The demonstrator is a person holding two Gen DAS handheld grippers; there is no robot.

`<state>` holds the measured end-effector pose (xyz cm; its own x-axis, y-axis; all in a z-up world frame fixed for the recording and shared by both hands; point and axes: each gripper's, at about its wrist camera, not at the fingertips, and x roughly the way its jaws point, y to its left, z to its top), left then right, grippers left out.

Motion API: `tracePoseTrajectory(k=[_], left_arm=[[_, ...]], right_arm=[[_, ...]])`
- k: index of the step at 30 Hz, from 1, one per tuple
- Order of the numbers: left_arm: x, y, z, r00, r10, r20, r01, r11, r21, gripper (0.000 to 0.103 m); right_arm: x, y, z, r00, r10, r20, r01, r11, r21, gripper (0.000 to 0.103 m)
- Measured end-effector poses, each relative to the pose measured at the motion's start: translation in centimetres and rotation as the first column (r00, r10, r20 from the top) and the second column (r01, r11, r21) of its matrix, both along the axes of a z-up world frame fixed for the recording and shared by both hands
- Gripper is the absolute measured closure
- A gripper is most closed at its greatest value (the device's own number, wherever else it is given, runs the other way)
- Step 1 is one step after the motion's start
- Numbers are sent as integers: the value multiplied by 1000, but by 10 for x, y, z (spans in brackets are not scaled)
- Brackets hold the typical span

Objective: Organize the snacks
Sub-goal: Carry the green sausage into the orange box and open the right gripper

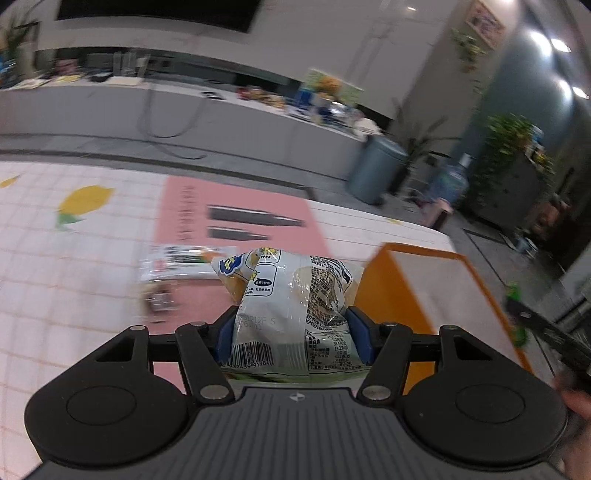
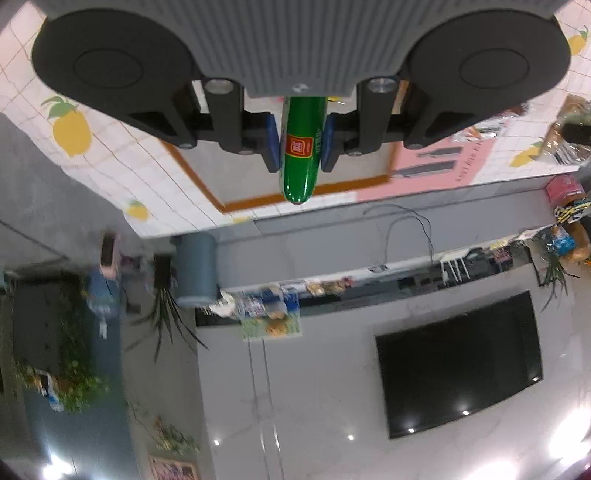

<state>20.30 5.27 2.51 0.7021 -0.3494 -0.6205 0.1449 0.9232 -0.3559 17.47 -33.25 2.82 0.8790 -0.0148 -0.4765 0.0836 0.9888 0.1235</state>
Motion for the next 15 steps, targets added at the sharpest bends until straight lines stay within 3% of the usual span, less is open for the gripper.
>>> tracePoseTrajectory(k=[7,11,15], left_arm=[[0,-39,0,996,-90,13,89,996,15,33],[0,-53,-4,993,-117,10,116,993,28,33],[-2,-62,-7,991,-131,3,131,991,41,33]], right_arm=[[44,-5,-26,987,72,-142,-75,997,-11,82],[69,-3,-46,961,107,-254,-127,990,-62,81],[88,-10,-54,940,99,-325,-117,993,-34,81]])
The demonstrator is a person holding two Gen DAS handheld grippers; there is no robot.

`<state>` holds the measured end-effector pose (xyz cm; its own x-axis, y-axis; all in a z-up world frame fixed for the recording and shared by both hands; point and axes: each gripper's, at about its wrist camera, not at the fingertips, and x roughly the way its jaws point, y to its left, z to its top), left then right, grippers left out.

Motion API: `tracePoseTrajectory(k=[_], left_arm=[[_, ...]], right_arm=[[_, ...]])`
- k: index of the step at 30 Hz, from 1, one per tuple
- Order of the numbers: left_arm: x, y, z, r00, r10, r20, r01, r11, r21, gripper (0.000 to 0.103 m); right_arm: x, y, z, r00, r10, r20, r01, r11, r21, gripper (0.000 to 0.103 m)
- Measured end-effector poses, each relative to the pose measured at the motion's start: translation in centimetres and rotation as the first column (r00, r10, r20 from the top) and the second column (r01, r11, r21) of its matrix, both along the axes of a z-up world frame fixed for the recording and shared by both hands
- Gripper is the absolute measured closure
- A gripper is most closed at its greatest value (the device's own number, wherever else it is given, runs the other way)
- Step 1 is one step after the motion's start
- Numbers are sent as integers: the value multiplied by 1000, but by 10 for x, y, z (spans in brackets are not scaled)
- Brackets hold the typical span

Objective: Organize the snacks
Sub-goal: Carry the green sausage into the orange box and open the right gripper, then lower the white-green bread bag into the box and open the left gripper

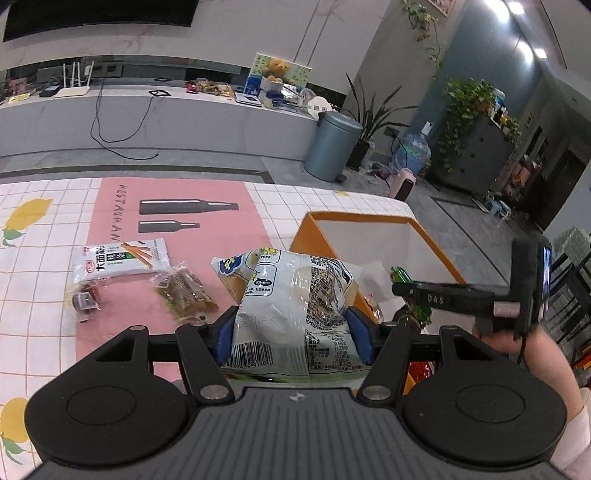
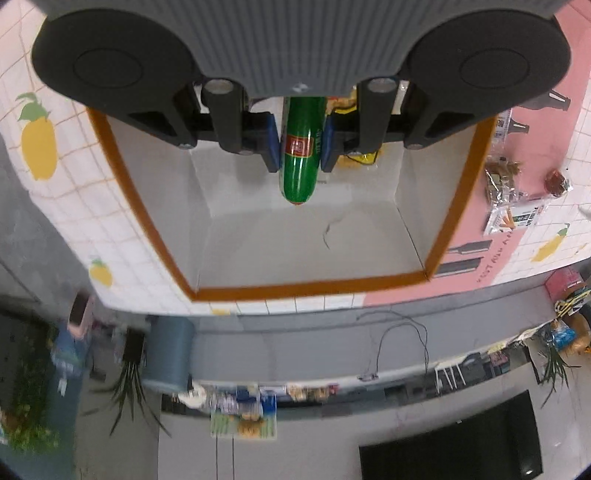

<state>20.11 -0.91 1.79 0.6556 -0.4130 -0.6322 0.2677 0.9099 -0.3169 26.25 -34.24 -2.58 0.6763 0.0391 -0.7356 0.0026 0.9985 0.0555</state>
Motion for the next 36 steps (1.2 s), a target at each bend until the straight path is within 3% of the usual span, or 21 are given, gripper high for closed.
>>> tracePoseTrajectory(k=[6,8,13,16,21,28,33,36], left_arm=[[-5,-8,-4,1000,-16,-4,16,1000,18,33],[-7,-10,-4,1000,-22,-2,22,999,23,33],[-12,-19,2,1000,-26,7,26,999,29,33],[-15,-32,7,999,-34,14,34,999,29,33],[-8,-73,15,999,-49,11,50,998,-24,33],[23,-148,5,998,-55,-19,55,998,34,33],[55,-180,-13,996,-20,-88,24,999,45,33],[66,-193,-23,993,-19,-113,25,998,53,33]], right_arm=[[4,-1,-6,1000,-6,-21,6,1000,-3,76],[-2,-3,-1,1000,-26,13,26,1000,18,34],[-39,-18,24,990,-127,66,116,983,146,41],[-71,-26,45,973,-186,138,170,978,124,41],[-122,-57,65,920,-324,221,276,935,223,41],[-157,-88,81,850,-459,260,389,878,279,40],[-164,-94,83,861,-421,286,342,895,287,40],[-160,-100,74,860,-445,250,366,879,306,40]])
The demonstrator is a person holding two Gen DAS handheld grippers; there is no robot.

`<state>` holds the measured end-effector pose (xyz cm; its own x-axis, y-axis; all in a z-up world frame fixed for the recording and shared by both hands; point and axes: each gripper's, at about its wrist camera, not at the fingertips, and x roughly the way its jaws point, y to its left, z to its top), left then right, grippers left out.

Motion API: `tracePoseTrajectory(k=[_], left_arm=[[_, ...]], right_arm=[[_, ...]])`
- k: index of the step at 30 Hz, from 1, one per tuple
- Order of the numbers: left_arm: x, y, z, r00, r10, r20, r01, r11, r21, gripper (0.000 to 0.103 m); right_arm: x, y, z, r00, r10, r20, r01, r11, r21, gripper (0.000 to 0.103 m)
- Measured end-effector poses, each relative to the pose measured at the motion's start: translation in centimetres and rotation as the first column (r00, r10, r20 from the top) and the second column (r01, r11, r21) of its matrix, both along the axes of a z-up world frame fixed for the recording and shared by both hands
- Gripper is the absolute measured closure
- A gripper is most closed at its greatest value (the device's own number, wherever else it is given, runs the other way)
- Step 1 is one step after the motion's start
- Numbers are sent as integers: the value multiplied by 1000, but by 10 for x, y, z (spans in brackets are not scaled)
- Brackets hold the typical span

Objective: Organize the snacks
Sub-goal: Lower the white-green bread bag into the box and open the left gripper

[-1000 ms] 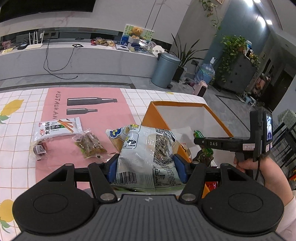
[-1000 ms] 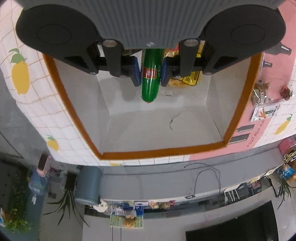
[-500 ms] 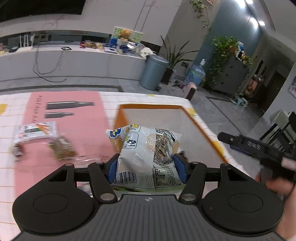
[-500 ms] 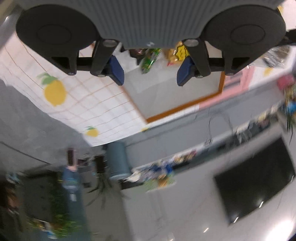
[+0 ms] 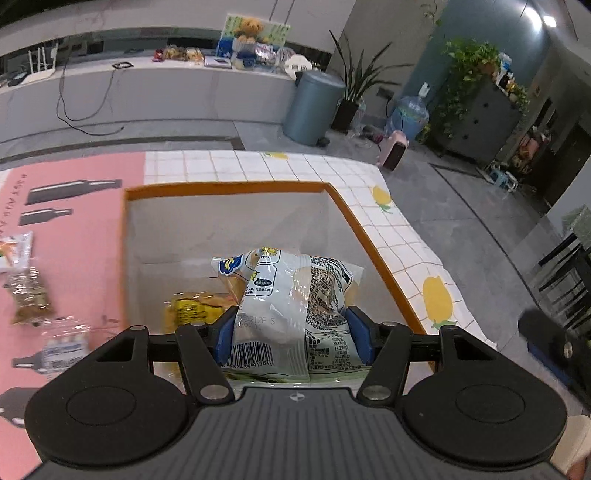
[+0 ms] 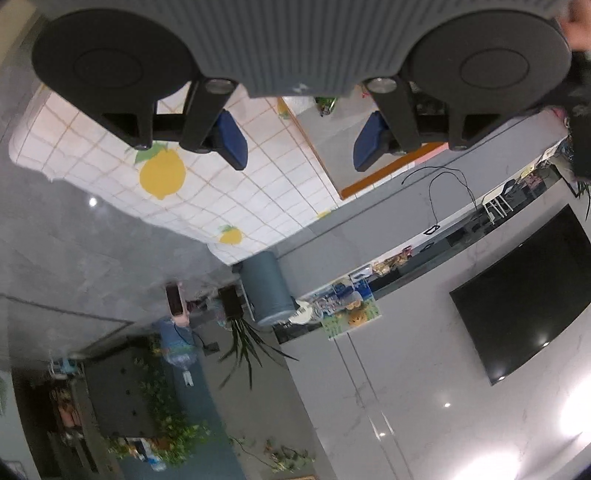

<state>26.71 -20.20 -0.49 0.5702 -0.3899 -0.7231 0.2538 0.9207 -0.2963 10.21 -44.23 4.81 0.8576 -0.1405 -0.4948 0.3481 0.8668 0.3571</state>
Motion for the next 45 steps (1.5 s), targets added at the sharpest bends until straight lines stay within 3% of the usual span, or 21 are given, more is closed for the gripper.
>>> tracePoseTrajectory(k=[5,10,11,12,13,16,17,19,20,21,22,24,25,27,31,36,41,45], left_arm=[[15,-23,-16,1000,7,-29,-6,999,36,33],[25,-35,-25,1000,9,-24,-8,999,40,31],[26,-36,-25,1000,17,-19,-16,999,37,25],[24,-37,-24,1000,24,-10,-24,999,38,11],[22,-38,-23,1000,6,11,-6,999,43,3],[10,-45,-15,996,-40,75,31,992,120,0],[8,-44,-12,995,-39,88,28,992,120,0],[2,-36,-5,991,-54,122,49,998,48,0],[1,-30,-4,989,-64,135,65,998,-4,4],[5,-29,-3,991,-55,124,60,998,-34,26],[11,-25,-5,996,-33,79,37,998,-50,39],[26,-20,-13,1000,12,-21,-13,998,-62,90],[33,-17,-18,998,24,-53,-27,997,-68,99],[42,-12,-27,996,24,-81,-29,998,-62,103],[45,-10,-37,998,-21,-57,17,997,-71,103],[56,-15,-53,985,-41,-165,30,997,-66,103],[51,-21,-61,986,-45,-160,39,998,-43,98],[47,-21,-55,986,-26,-167,21,999,-32,102]], right_arm=[[2,-4,-3,999,-39,-30,39,999,-13,40],[2,-10,-9,998,-48,-32,49,998,36,40],[3,-11,-11,998,-51,-39,53,998,39,40],[3,-12,-12,997,-55,-46,56,998,39,40],[4,-13,-12,997,-59,-56,61,997,38,40],[2,-14,-14,995,-78,-64,81,996,44,40],[1,-15,-13,994,-85,-61,88,995,52,40],[-1,-16,-13,994,-93,-51,97,993,69,40],[-2,-17,-13,994,-94,-48,98,992,75,40],[-2,-17,-13,994,-95,-45,98,992,78,40],[-1,-16,-12,995,-93,-45,96,992,77,40],[0,-14,-12,995,-86,-45,89,994,70,40],[1,-13,-12,996,-83,-45,86,994,68,40],[3,-10,-11,996,-75,-44,78,994,70,40],[7,-4,-12,998,-51,-44,54,996,75,40],[14,4,-14,997,-30,-68,34,998,60,40],[15,5,-16,996,-40,-83,44,998,47,40],[16,8,-16,995,-42,-95,45,998,31,40]])
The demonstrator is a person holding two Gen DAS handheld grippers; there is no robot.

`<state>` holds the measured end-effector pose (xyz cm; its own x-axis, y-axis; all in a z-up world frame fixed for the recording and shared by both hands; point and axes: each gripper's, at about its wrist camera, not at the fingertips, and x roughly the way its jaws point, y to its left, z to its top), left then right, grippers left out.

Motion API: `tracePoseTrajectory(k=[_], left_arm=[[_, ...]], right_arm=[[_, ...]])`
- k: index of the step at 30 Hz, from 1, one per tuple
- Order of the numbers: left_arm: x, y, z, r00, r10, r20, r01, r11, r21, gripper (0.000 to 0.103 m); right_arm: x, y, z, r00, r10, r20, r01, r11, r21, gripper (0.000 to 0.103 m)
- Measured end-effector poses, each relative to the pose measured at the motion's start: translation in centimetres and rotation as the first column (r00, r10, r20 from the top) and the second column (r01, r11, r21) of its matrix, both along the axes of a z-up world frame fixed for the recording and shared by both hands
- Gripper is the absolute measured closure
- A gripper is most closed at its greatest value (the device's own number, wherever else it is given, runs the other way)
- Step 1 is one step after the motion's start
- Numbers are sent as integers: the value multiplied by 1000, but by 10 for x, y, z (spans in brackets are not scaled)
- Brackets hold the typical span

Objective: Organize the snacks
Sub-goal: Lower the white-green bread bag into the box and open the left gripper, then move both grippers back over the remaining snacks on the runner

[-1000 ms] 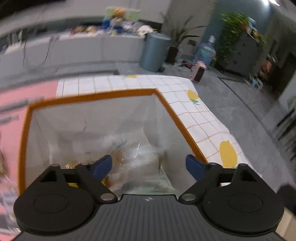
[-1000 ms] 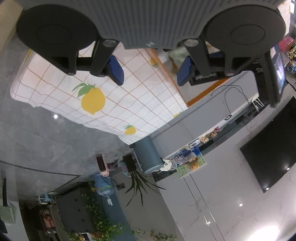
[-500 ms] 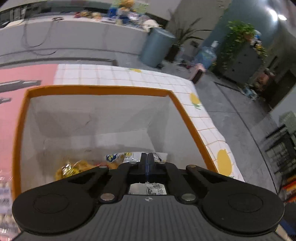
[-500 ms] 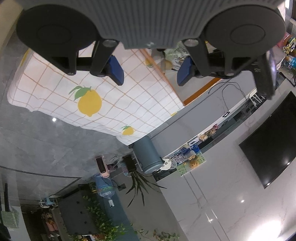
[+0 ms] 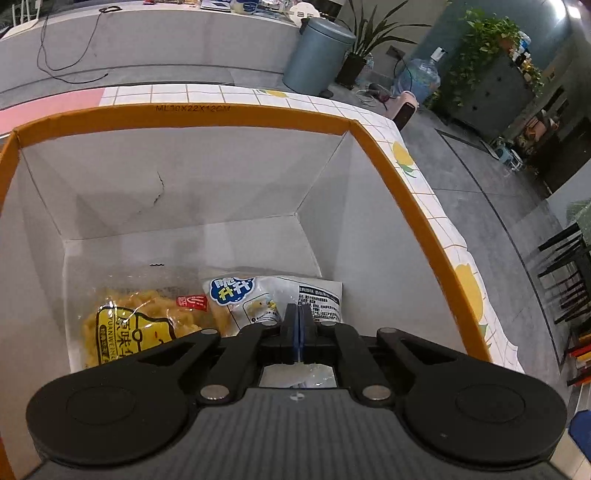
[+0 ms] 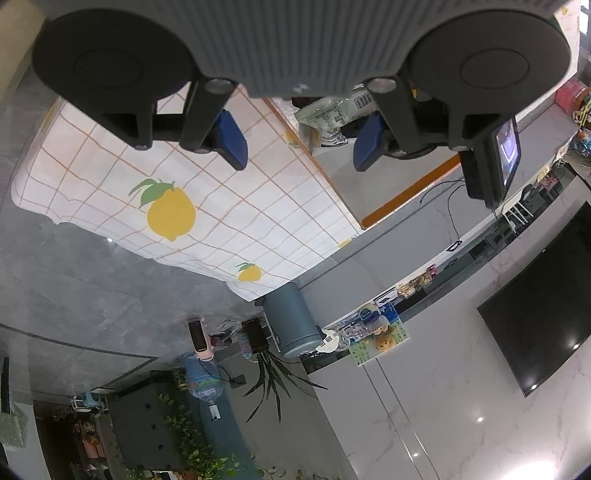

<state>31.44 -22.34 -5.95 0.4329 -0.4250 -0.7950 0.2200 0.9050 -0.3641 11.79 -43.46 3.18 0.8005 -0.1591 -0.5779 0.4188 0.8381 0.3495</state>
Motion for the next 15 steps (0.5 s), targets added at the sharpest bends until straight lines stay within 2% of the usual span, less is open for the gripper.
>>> tracePoseTrajectory(k=[2,4,6,8,11,15], left_arm=[[-3,4,2,1000,1,-3,-1,998,-60,103],[-13,7,6,998,-57,20,59,992,-112,103],[-22,6,8,995,-85,45,89,992,-91,103],[-24,2,4,994,-108,22,109,993,-48,103],[-21,5,-2,995,-100,-11,99,993,-64,103],[-20,1,-5,994,-111,-17,110,993,-29,101]], right_arm=[[0,0,0,1000,0,-3,0,1000,-6,40],[0,0,0,1000,-1,-2,1,1000,-4,40],[0,0,0,1000,-2,-3,2,1000,-1,40],[1,1,0,1000,-2,-2,2,1000,-3,40],[1,1,0,1000,1,0,-1,1000,-1,40],[2,2,-1,1000,0,-7,0,1000,-6,40]])
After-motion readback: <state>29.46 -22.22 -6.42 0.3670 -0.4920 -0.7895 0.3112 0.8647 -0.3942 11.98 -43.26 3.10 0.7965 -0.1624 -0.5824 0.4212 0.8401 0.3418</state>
